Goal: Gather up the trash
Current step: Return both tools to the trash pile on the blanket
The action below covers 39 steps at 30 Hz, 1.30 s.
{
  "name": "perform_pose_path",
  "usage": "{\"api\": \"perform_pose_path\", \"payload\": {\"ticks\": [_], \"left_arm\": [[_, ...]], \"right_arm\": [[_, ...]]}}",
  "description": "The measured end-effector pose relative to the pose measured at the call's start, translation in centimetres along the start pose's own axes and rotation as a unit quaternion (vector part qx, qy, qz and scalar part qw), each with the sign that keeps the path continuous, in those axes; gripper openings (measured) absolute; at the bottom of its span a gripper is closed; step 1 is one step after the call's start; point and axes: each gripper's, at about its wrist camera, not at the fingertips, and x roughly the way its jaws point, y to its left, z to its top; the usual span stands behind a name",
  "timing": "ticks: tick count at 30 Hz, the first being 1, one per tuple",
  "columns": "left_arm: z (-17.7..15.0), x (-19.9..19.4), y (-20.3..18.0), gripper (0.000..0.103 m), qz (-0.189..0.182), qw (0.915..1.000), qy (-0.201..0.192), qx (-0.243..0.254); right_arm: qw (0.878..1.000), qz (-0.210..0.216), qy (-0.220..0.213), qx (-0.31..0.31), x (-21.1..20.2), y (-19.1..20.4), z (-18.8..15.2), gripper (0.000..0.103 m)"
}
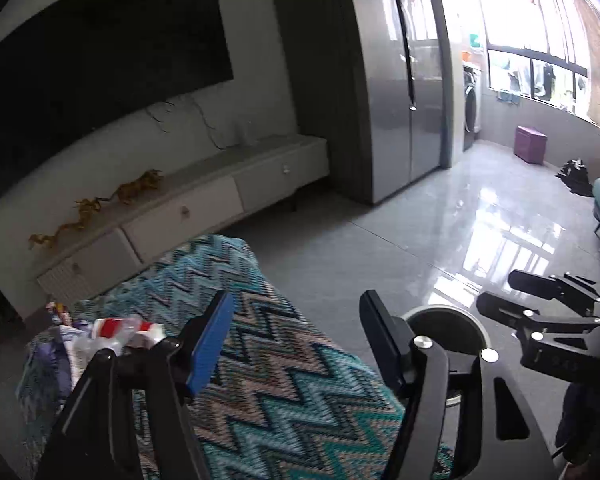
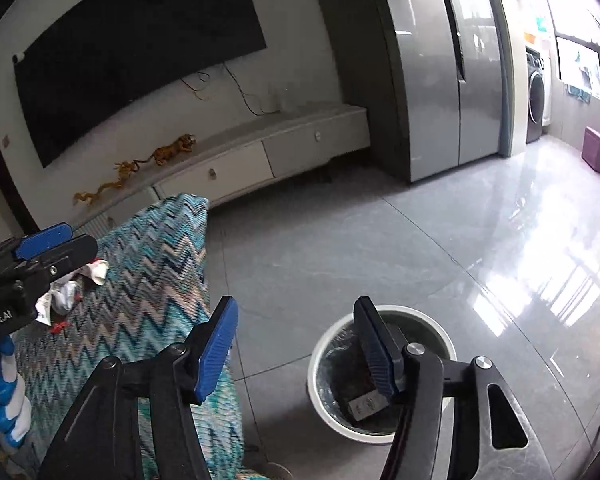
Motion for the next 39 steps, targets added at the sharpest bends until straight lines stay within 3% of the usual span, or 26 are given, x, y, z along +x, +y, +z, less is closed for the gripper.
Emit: {"api": "perform_pose_path", "payload": {"ticks": [4, 12, 24, 39], "left_arm": [[-0.5, -3.5, 3.7, 0.076, 0.056, 0.9978, -0.028, -0.021], [-2.3, -9.5, 7.7, 0.077, 0.122, 0.9897, -0.060, -0.047], [-4.1, -14.9, 9.5, 0.080, 0.164, 0.9798, -0.093, -0.066], [-4.4, -16.8, 12.8, 0.084, 0.186, 0.9730, -0.106, -0.087]], "right_arm": [[0.999, 0.026, -0.021, -0.026, -1.8, 4.3, 0.6, 0.061], [0.994, 0.060, -0.048, -0.074, -4.3, 11.0, 0.8, 0.065], [0.986, 0.076, -0.082, -0.121, -7.8, 15.6, 0.6, 0.071], [0.981, 0.081, -0.105, -0.145, -9.1, 18.2, 1.1, 0.076]]}}
